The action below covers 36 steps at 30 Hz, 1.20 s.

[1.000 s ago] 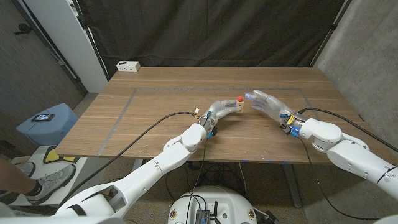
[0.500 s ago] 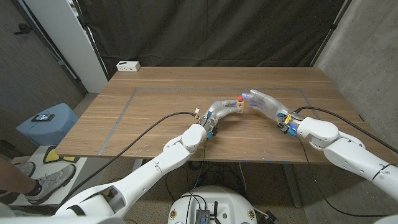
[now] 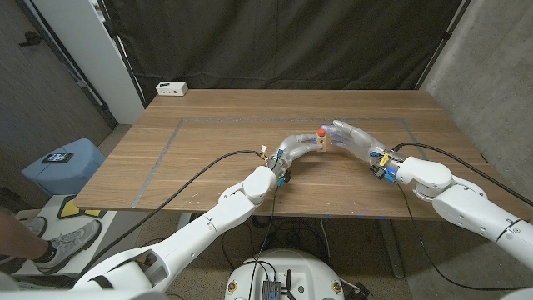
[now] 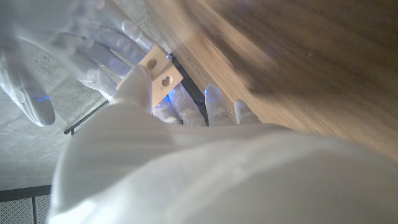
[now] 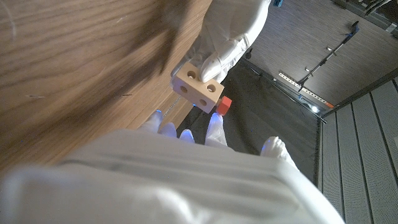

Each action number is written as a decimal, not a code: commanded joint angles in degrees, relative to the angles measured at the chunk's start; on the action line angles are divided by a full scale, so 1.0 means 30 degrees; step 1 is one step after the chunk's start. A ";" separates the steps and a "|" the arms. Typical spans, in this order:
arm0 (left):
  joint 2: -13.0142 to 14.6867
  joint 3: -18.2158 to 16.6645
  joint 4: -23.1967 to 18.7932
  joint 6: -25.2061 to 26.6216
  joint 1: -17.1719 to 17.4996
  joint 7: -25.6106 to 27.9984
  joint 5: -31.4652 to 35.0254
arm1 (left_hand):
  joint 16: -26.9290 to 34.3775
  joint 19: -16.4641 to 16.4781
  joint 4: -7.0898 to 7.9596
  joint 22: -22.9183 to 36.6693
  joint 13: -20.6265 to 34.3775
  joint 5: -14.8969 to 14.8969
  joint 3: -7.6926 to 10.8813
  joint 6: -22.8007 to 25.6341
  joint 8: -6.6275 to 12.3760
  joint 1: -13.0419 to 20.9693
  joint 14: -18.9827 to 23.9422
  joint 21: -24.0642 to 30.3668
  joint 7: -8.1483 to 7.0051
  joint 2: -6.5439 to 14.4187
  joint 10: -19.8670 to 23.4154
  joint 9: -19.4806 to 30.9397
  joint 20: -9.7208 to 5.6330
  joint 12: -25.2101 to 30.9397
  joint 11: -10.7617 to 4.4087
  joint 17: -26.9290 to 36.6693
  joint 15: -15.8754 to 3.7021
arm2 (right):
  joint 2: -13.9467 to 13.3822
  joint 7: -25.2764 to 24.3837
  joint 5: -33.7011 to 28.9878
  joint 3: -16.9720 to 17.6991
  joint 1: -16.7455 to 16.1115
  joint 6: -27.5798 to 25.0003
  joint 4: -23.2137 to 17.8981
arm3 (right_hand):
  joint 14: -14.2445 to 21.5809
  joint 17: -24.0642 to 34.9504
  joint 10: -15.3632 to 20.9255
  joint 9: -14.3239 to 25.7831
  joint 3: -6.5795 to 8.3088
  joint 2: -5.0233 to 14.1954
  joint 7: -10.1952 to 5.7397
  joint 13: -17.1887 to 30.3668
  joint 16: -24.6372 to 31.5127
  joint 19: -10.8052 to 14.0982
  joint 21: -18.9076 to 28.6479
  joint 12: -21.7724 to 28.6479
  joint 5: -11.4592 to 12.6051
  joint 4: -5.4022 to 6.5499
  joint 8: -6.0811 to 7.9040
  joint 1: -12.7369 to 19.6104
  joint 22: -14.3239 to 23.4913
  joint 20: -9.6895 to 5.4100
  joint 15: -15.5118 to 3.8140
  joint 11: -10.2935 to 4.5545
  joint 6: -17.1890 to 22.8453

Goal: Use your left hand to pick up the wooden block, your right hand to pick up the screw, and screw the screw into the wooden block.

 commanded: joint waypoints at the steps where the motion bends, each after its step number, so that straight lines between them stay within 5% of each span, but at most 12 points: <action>1: 0.0038 -0.0068 -0.0155 0.0084 0.0110 0.0101 0.0004 | 0.0094 -0.0046 -0.0047 0.0088 -0.0011 0.0137 0.0173 0.0156 0.0115 -0.0114 -0.0135 0.0072 -0.0044 -0.0039 -0.0075 0.0057 0.0027 0.0029 0.0013 0.0040 -0.1387 | -0.0088 0.0033 0.0039 -0.0045 -0.0078 0.0038 -0.0126 | -0.2769 0.0073 -0.2228 0.0022 0.0112 0.0031 0.0004 0.0060 0.0006 -0.0036 0.0075 0.0093 0.0095 0.0112 0.0146 -0.0016 0.0083 0.0123 0.0167 0.0081 0.0187; 36: -0.0089 -0.0076 0.0388 -0.0086 -0.0222 -0.0154 -0.0157 | 0.0107 -0.0043 -0.0042 0.0087 -0.0016 0.0136 0.0176 0.0149 0.0116 -0.0109 -0.0141 0.0075 -0.0012 -0.0022 -0.0068 0.0058 0.0045 0.0030 0.0015 0.0049 -0.1383 | -0.0630 -0.0847 0.0330 0.0475 -0.0962 -0.0638 -0.1110 | -0.2674 0.0053 -0.2087 0.0013 0.0165 0.0079 -0.0100 0.0055 0.0056 0.0073 0.0135 0.0190 0.0105 0.0080 0.0249 0.0059 0.0080 0.0048 0.0198 -0.0030 0.0501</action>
